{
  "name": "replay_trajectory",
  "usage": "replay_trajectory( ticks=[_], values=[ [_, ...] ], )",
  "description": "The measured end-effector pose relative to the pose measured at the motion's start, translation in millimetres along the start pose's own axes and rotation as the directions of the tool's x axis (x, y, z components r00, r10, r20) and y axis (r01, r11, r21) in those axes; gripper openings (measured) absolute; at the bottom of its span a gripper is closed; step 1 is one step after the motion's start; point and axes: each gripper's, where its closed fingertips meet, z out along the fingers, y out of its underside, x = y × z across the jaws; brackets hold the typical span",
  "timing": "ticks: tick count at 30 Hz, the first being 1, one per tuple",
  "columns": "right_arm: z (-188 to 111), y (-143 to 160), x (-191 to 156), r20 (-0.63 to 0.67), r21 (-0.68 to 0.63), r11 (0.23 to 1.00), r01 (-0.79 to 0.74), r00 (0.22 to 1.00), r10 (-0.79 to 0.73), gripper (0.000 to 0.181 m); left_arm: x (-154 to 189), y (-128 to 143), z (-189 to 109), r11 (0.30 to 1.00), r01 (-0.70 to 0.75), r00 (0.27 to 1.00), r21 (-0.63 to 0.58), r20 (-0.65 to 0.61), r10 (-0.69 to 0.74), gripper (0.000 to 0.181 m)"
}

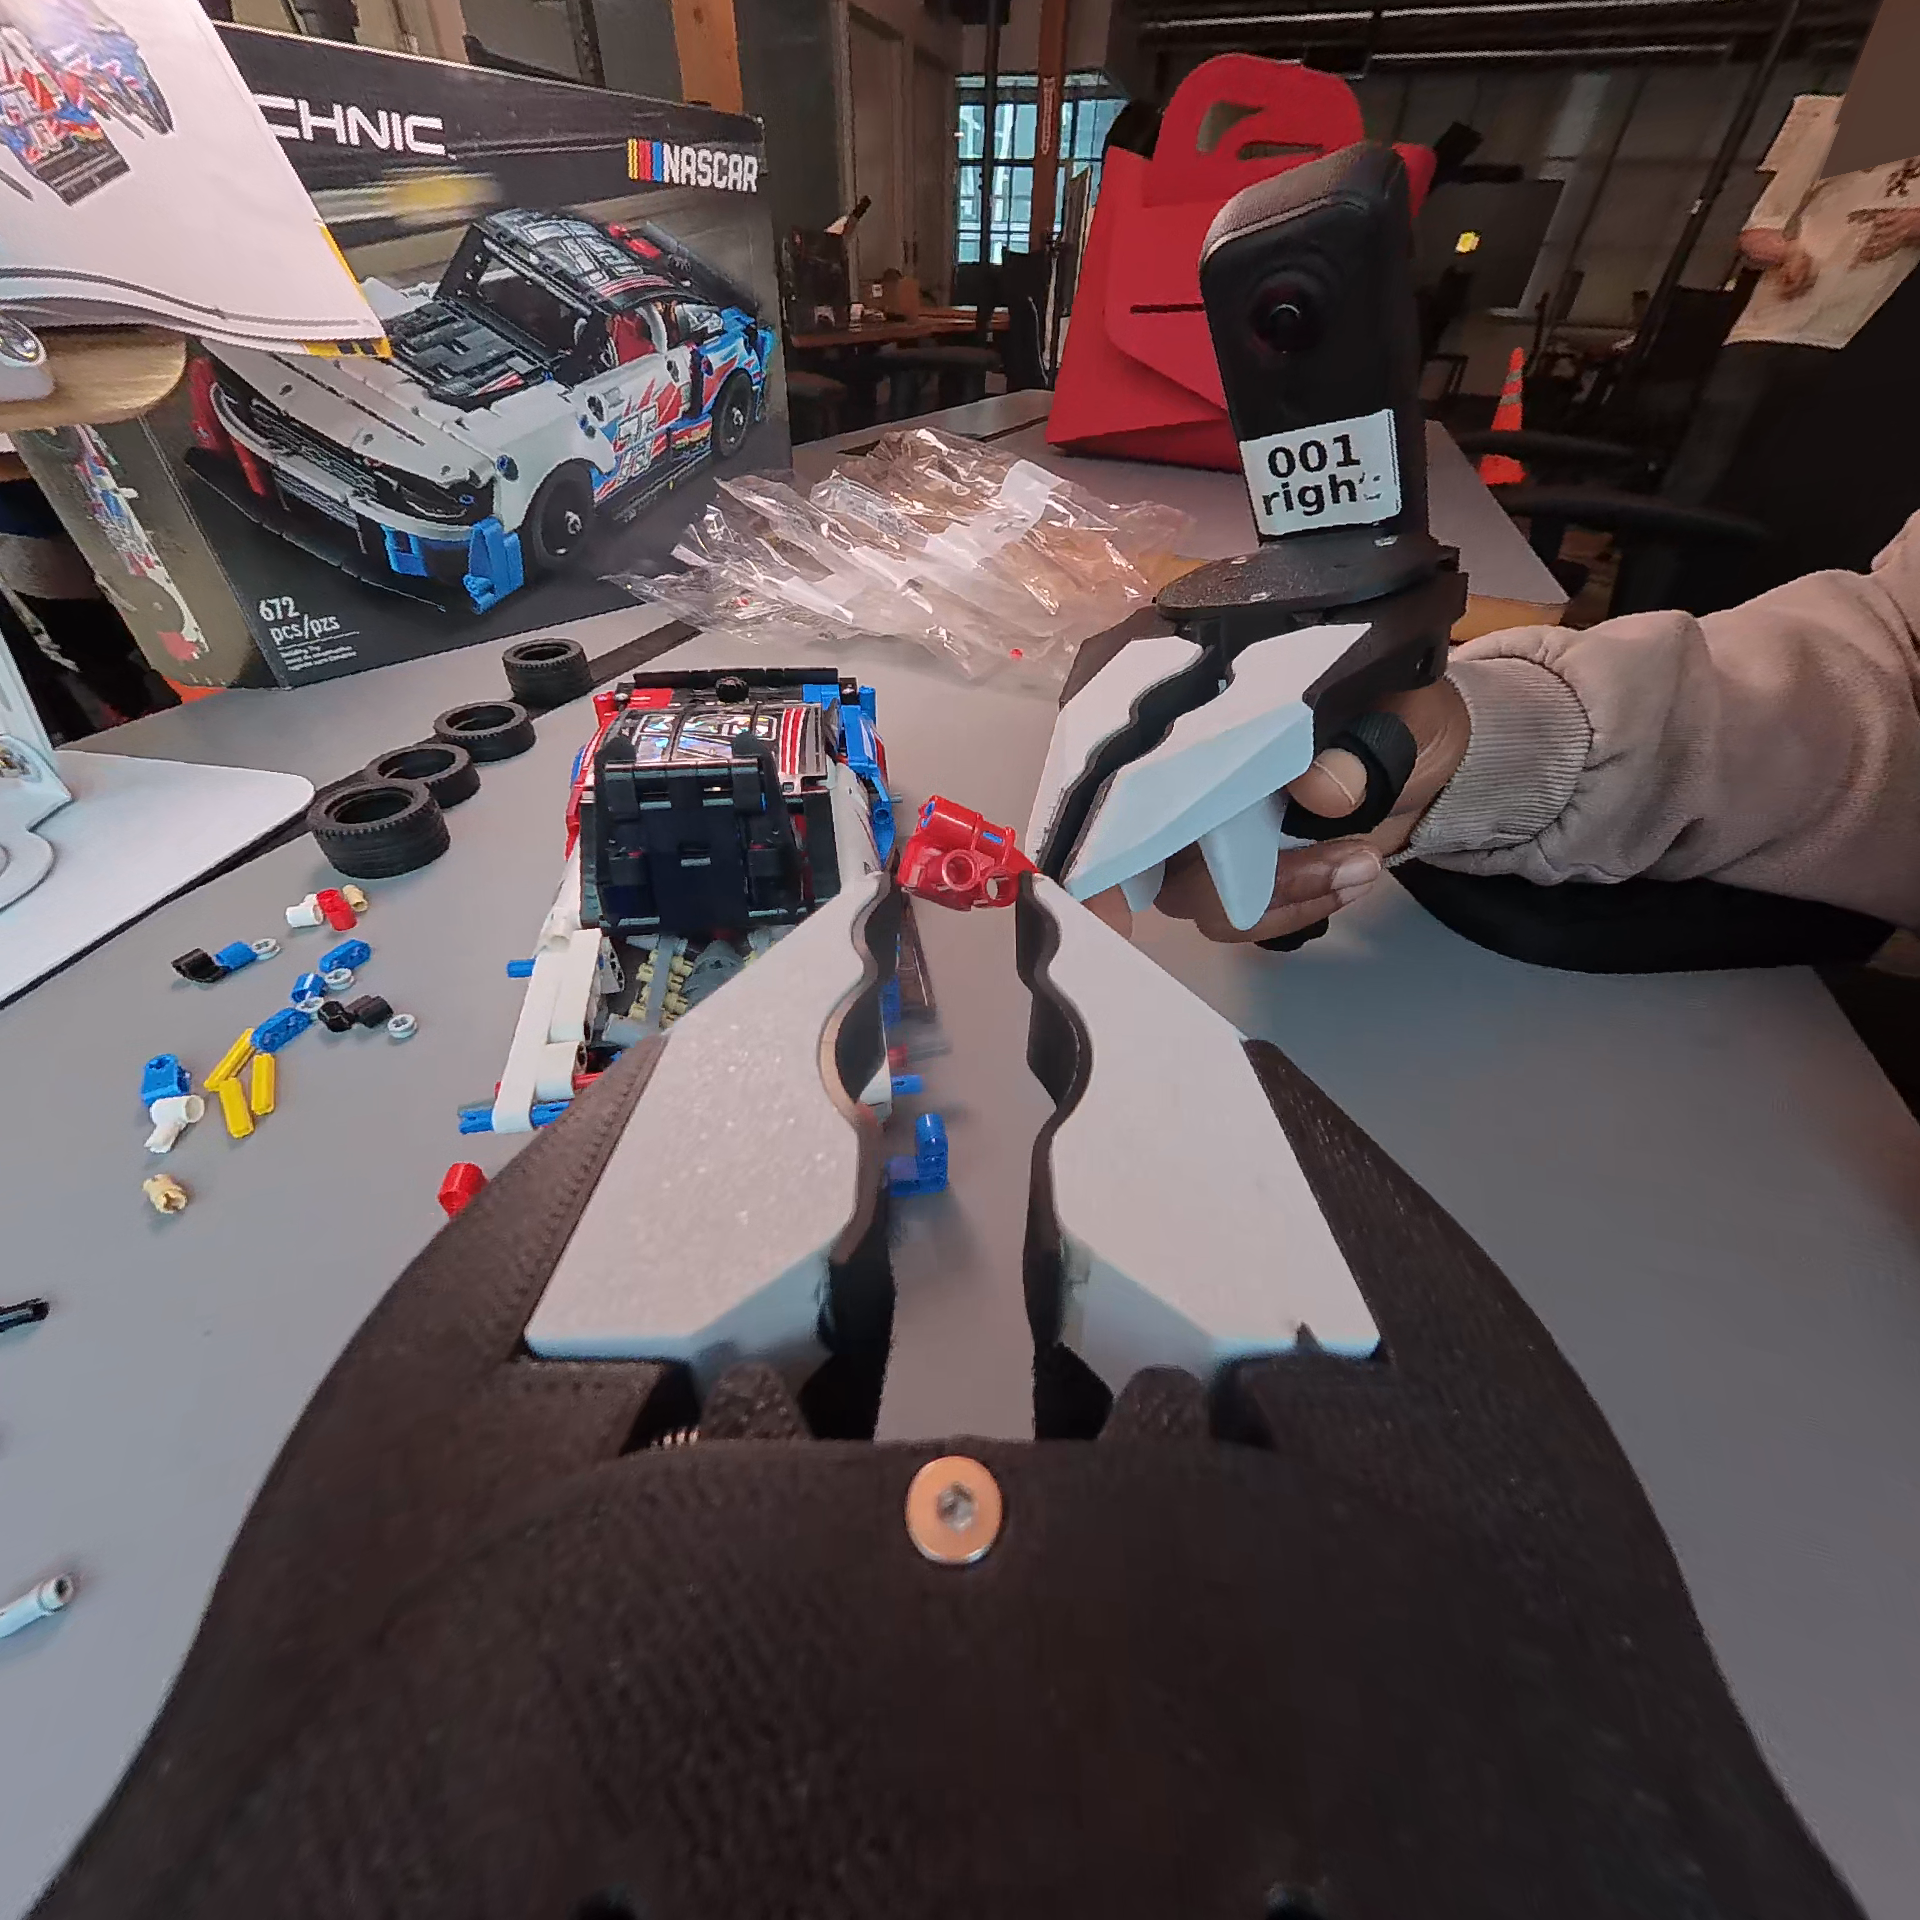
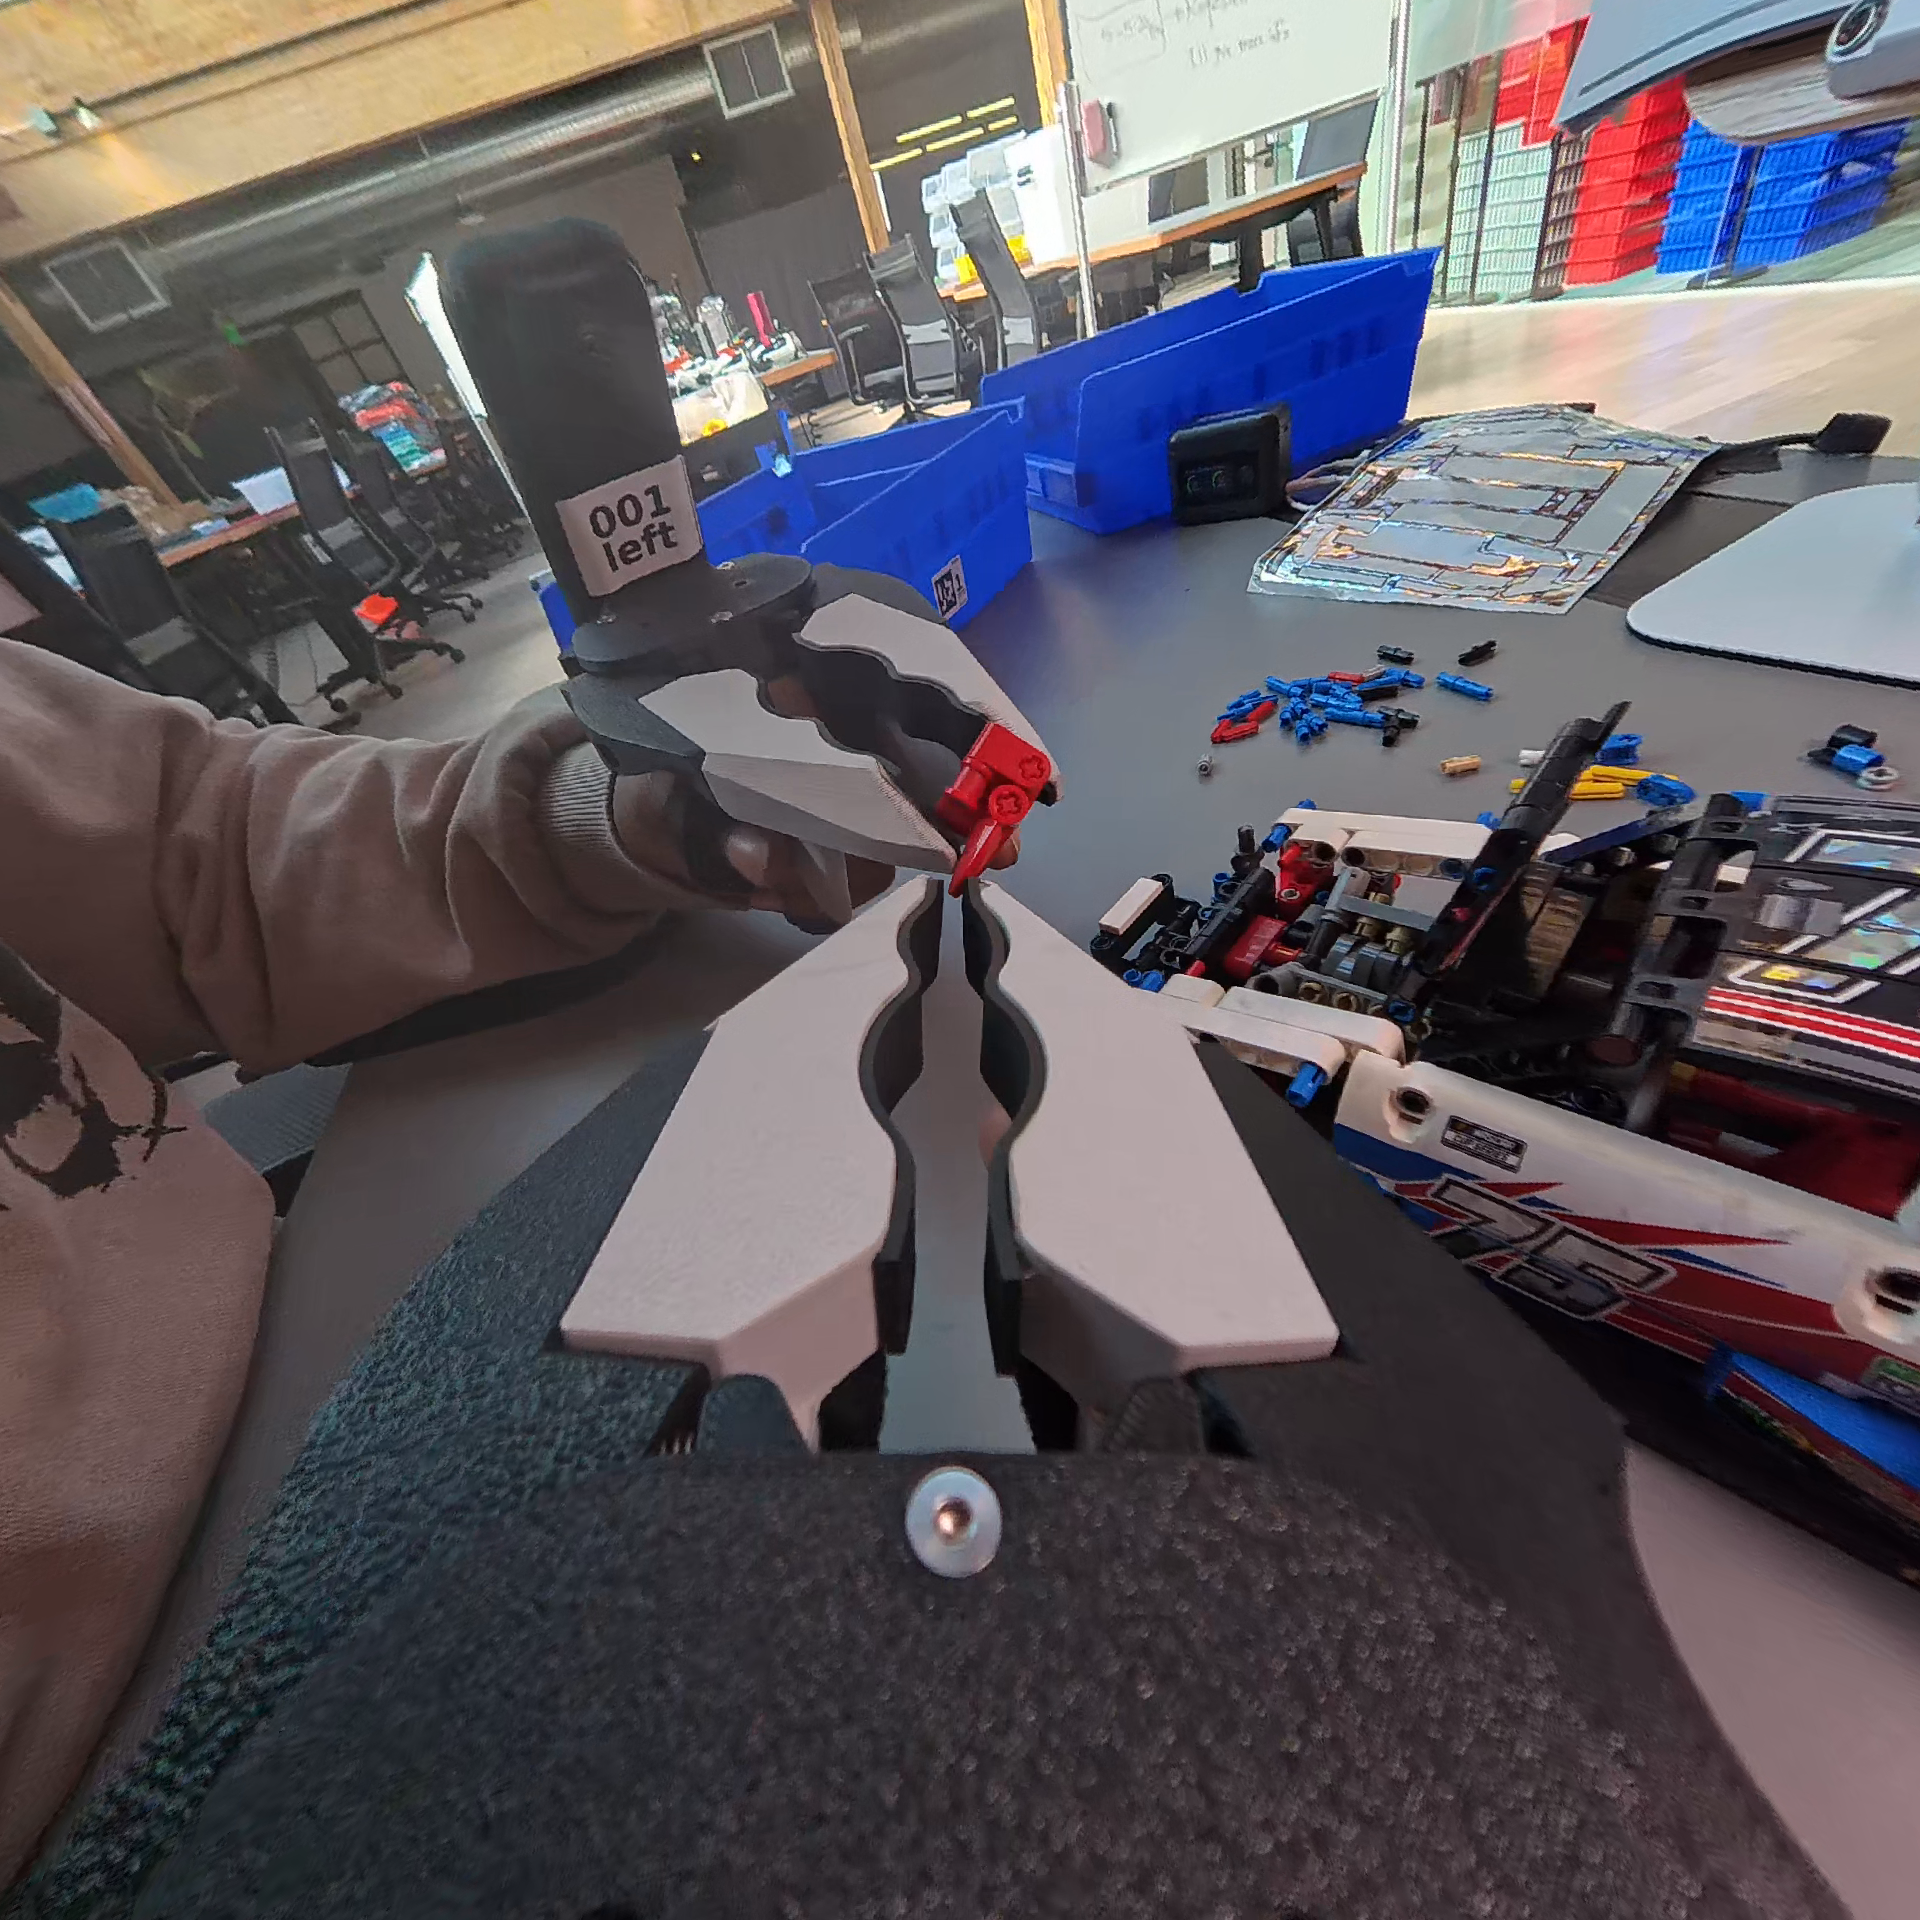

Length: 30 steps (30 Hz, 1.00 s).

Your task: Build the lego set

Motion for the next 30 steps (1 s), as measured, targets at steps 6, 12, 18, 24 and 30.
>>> replay_trajectory(
  ticks=[6, 12, 18, 24, 30],
  values=[
    [-3, -6, 2, -0.007, 0.034, 0.999, -0.018, 1.0, 0.019, 0.0, -1, 3, 1, 0.996, -0.088, 0.995, -0.034, 0.039, 0.089, 0.02],
    [-4, -8, -1, 0.012, 0.044, 0.999, -0.027, 1.0, 0.026, 0.0, 0, 3, 2, 0.996, -0.078, 0.996, -0.032, 0.034, 0.079, 0.02],
    [-5, -12, -6, 0.038, 0.06, 0.998, -0.01, 0.999, 0.007, 0.0, 3, 5, 3, 0.995, -0.091, 0.995, -0.045, 0.026, 0.092, 0.019],
    [-17, -27, -6, 0.085, 0.134, 0.991, -0.029, 0.996, 0.018, 0.008, 4, -9, -2, 0.998, 0.043, 0.999, 0.046, -0.033, -0.042, 0.017],
    [-11, -14, -2, -0.081, 0.03, 0.941, 0.336, 0.94, -0.333, 0.023, 17, -18, -3, 0.959, 0.269, 0.95, 0.094, -0.189, -0.248, 0.017]
  ],
)
